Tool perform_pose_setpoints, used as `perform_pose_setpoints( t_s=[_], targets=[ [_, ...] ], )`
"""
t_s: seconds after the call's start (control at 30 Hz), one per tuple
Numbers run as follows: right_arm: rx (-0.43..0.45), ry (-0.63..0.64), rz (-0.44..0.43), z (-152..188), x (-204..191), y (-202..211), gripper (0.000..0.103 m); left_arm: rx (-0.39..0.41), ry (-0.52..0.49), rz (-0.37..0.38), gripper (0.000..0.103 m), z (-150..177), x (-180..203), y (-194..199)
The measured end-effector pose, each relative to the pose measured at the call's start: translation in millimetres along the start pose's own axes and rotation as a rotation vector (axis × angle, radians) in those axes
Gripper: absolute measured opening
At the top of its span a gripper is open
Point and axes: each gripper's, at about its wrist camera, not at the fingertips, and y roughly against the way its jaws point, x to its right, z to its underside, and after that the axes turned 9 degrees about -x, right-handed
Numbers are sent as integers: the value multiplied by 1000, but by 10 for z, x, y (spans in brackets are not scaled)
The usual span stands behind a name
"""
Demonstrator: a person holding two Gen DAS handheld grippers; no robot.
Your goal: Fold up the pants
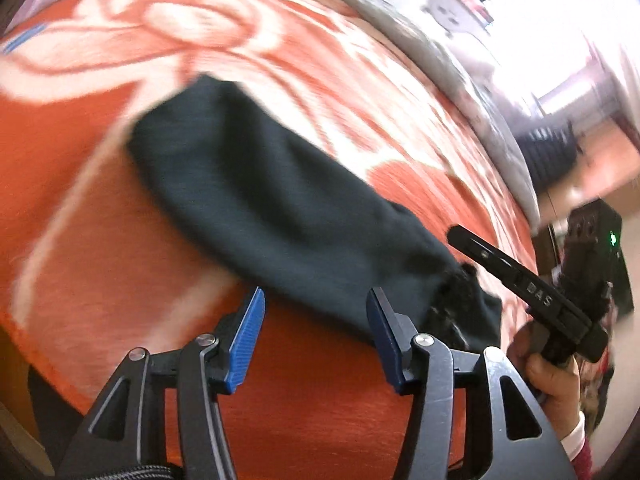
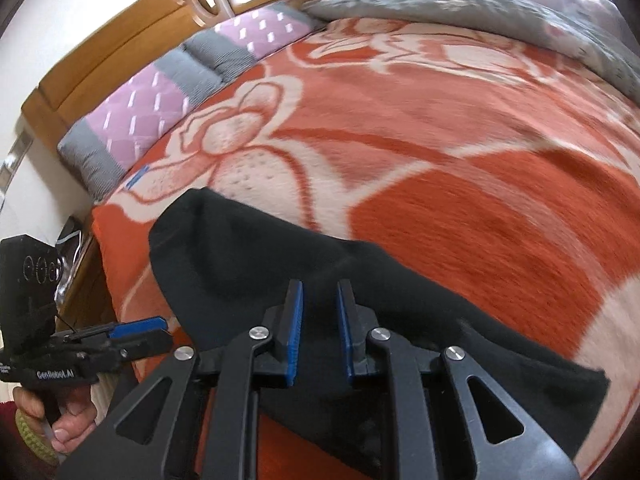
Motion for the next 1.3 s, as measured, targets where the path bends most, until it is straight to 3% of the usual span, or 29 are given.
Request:
perform_pose_setpoints(
  t_s=[0.07,0.13,0.2,0.53,0.87,1.23,1.27,1.3],
  targets=[
    [-18,31,-4,-93,-116,-93,20,17,68,4,54,-40,-211,51],
    [-34,55,-10,-171,-215,-173,29,20,119,17,54,-81,-395,88],
    [-37,81,-7,-235,-306,-236,47,28,162,32,54,-115,-523,108],
    [-106,217,-22,-680,-714,-681,48,36,264,43,56,-340,-939,14],
    [-230,356,-96,-1073,-997,-1208,48,26,267,37,56,-584,-1021,-202],
    [-335,321,-140,-1221,-883,-1699,48,52,254,23,57,-727,-1012,-325],
    [-329,314,-157,-1218,-869,-1687,44,54,252,23,54,-739,-1010,-330],
    [-323,316,-174,-1210,-864,-1668,34,56,250,21,54,-754,-1010,-339]
  ],
)
